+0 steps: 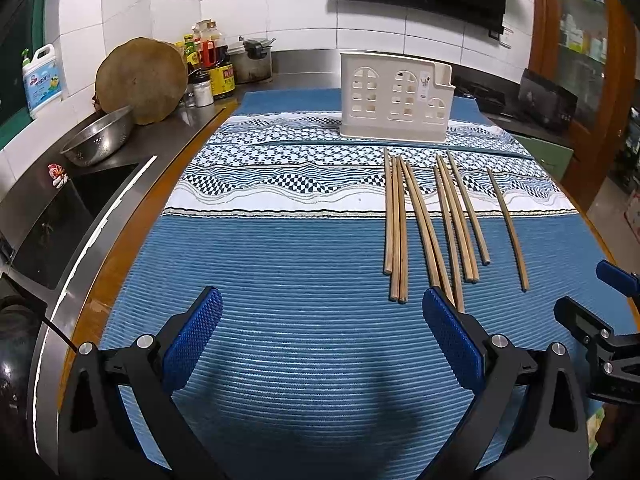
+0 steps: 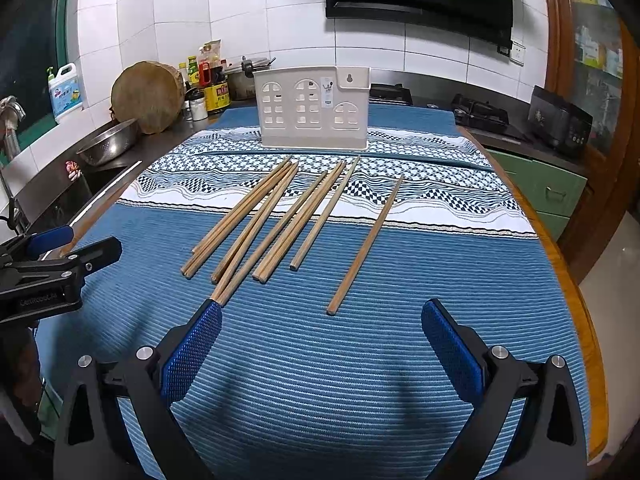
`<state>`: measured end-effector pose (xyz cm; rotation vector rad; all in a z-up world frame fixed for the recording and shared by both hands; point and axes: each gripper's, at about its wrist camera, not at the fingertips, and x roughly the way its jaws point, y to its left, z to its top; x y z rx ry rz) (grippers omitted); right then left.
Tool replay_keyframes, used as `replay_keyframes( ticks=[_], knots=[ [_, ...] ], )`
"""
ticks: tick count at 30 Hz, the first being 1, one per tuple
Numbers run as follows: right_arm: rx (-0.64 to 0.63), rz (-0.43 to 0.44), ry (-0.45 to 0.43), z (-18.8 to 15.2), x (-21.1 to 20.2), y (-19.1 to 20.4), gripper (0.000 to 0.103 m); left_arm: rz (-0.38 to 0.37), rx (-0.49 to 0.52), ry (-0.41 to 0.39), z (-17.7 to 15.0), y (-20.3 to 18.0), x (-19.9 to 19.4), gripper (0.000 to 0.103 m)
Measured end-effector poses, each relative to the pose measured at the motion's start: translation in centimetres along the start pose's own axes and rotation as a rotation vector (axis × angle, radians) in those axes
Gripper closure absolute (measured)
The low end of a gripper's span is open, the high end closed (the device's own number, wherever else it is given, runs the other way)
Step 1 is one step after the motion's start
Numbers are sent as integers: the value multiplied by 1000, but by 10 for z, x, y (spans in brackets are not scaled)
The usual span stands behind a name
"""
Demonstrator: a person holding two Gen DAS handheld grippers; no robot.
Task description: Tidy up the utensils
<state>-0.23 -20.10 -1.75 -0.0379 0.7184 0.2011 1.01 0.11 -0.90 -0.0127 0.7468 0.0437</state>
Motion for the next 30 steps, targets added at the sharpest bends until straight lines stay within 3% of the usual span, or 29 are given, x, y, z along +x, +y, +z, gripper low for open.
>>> replay_keyframes(
  ticks=[30],
  knots=[
    [0,2,7,3,3,1,6,10,11,3,5,-4,6,4]
  ],
)
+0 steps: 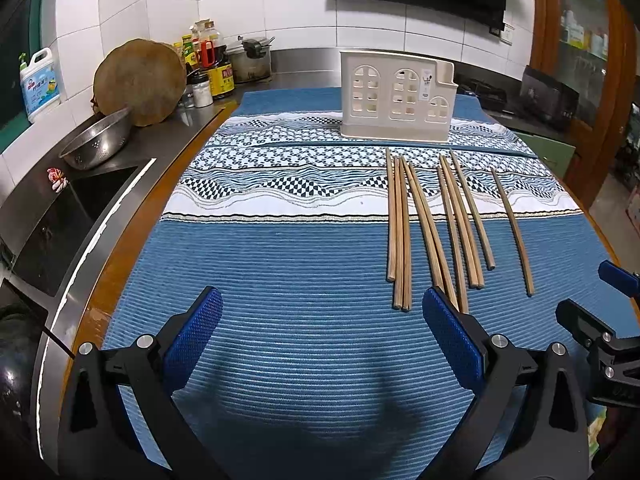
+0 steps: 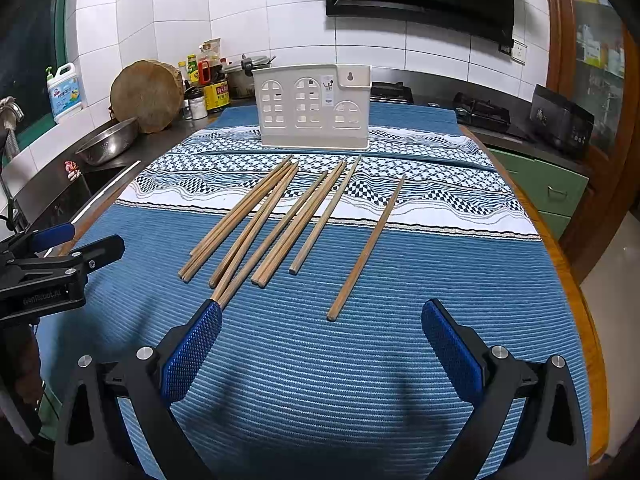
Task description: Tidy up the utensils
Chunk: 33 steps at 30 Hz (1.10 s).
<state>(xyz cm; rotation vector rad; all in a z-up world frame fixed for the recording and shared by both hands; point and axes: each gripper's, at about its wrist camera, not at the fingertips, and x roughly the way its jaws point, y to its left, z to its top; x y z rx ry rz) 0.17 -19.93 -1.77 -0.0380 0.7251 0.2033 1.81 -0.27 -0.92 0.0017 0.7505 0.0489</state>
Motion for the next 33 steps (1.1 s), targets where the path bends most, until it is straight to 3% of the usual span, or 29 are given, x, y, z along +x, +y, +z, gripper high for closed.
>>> replay_keyframes(
  ticks=[19,27,31,33],
  knots=[
    [19,1,-22,34,2,-21,6,-26,30,-26,34,5,2,4],
    [75,7,27,48,23,-46,8,-36,58,-52,53,10,7,5],
    [96,36,71,58,40,-55,27,-42,90,-44,58,5,16,5],
    [101,50,92,62,48,-58,30,-49,90,-38,60,5,22,5]
  ],
)
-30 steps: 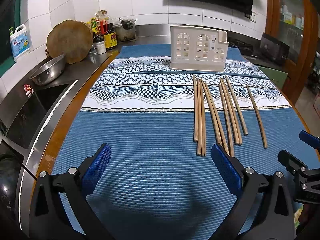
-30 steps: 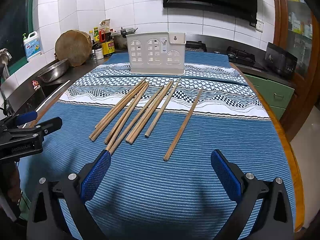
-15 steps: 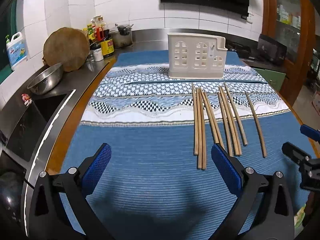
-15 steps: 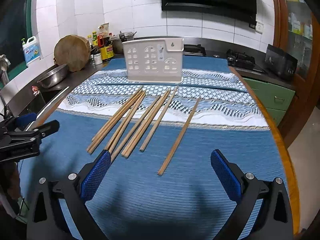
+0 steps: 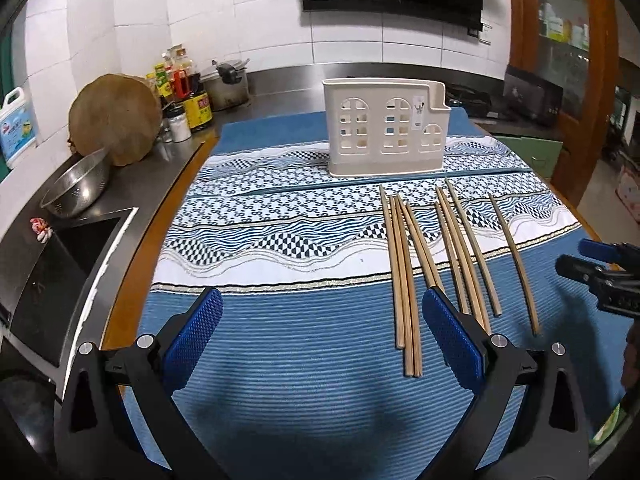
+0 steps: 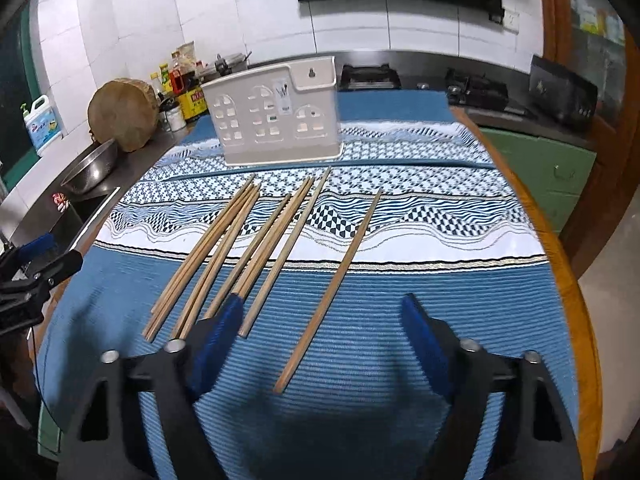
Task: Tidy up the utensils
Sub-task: 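Lower the left gripper onto a wooden chopstick and close it while the right gripper grasps another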
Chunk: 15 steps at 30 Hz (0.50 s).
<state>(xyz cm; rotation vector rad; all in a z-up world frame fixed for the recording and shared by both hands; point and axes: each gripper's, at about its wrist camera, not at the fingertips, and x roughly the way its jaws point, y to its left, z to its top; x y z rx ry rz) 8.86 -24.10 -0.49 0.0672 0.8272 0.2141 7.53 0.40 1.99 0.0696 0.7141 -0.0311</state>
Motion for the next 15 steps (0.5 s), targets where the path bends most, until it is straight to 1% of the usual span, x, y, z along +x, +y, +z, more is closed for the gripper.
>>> replay_keyframes(
  ticks=[2,3,5,6,7,8,11,13,15],
  knots=[
    [5,2,25,2,9,0,38,0,-4,5,0,1,5,6],
    [8,6,32,1,11,0,39,-4,-7,9,0,2,9,14],
    [17,21,51,-5,16,3,45,-20,-17,34,-3,5,16,20],
    [18,26,57,-8,18,5,46,-27,-20,42,-5,7,19,24],
    [20,30,66,-12,20,7,50,-35,-21,53,-7,7,22,28],
    [22,33,73,-14,22,9,54,-46,-24,65,-10,8,25,34],
    [35,50,94,-24,27,15,59,-90,-25,92,-19,5,32,40],
    [34,51,95,-30,28,21,61,-109,-19,106,-24,1,37,41],
    [24,44,95,-33,28,26,62,-134,-16,125,-28,-4,43,44]
  ],
)
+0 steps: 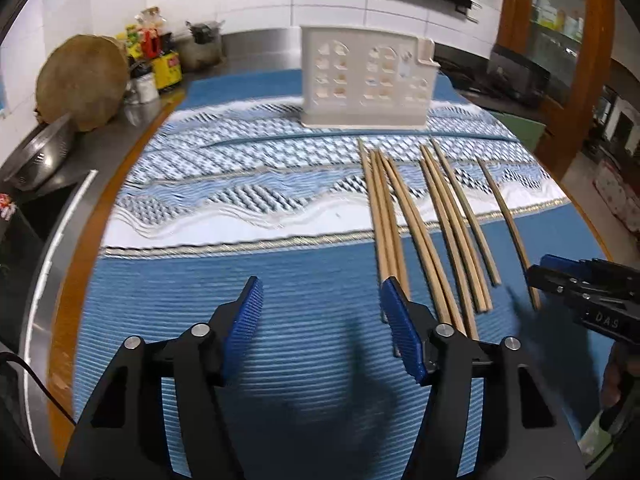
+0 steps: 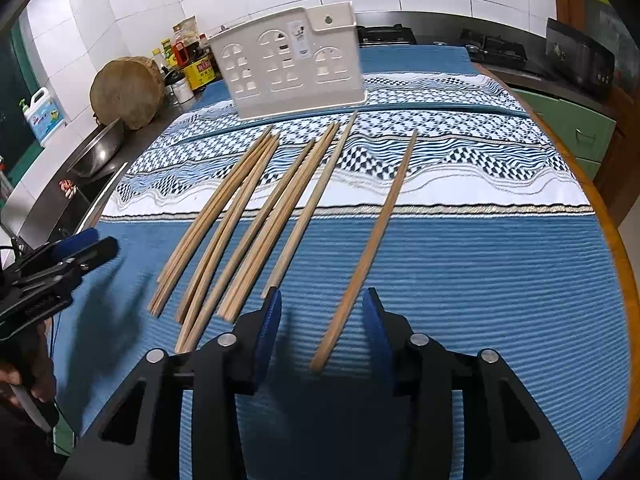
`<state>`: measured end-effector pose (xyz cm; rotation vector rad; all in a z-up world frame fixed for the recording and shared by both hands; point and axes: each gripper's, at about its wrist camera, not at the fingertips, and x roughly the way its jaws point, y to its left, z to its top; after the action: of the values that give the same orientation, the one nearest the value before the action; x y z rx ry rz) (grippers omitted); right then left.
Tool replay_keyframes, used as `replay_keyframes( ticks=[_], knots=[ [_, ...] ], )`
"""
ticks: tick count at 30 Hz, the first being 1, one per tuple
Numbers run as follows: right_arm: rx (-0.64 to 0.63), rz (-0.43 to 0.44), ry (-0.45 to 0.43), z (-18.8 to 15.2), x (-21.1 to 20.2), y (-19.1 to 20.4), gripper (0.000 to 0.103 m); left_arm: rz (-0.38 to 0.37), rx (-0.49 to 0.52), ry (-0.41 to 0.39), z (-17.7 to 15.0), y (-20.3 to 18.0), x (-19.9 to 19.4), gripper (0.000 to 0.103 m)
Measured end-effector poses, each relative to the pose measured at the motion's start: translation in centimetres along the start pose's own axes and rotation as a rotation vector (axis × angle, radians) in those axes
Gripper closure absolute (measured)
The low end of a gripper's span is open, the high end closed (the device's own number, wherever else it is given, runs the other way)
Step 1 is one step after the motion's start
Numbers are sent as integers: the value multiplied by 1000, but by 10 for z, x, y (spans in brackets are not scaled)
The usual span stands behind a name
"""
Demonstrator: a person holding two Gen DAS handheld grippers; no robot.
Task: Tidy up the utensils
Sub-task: 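Lower the left gripper onto a wooden chopstick and close it while the right gripper grasps another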
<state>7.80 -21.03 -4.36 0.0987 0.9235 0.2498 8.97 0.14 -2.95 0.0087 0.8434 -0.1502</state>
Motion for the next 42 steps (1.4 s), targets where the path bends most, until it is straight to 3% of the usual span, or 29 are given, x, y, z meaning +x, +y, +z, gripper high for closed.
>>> replay_keyframes(
  ticks=[6,17,28,31,37,42],
  knots=[
    [-32,-37,12,-7,7,10,65,-32,11,55,-3,-8,22,54],
    [-59,-73,11,-11,11,14,65,-66,35,82,-1,-17,40,59],
    [-80,-110,6,-12,12,17,65,-55,44,83,2,-16,45,62],
    [-94,-120,4,-12,14,20,65,-19,84,78,0,-26,48,64],
    [-90,-145,-3,-13,12,14,77,35,73,69,6,-16,51,81],
    [-74,-149,-8,-12,13,13,76,-26,62,62,6,-16,51,82]
  ],
)
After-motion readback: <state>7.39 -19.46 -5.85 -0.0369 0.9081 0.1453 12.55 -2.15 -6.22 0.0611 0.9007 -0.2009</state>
